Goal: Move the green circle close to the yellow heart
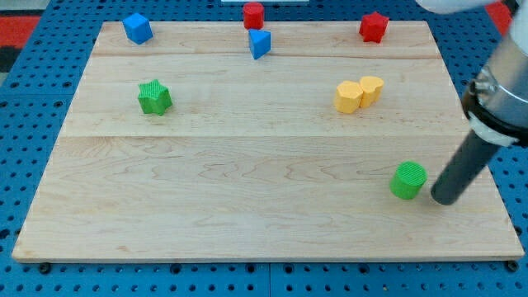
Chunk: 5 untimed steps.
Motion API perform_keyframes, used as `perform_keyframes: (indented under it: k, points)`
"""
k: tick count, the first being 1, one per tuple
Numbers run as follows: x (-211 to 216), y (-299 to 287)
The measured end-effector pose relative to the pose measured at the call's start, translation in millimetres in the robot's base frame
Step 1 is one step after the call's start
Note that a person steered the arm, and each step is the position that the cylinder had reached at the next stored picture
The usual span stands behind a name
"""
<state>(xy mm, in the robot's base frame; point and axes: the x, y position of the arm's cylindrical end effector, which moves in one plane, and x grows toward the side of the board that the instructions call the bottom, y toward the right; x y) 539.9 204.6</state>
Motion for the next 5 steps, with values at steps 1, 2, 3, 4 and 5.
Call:
perform_keyframes:
  k: [1, 2, 3, 4, 5]
  points:
    - [12, -40]
    - [8, -63]
    - [-18, -72]
    - [-31, -48]
    - [-47, -14]
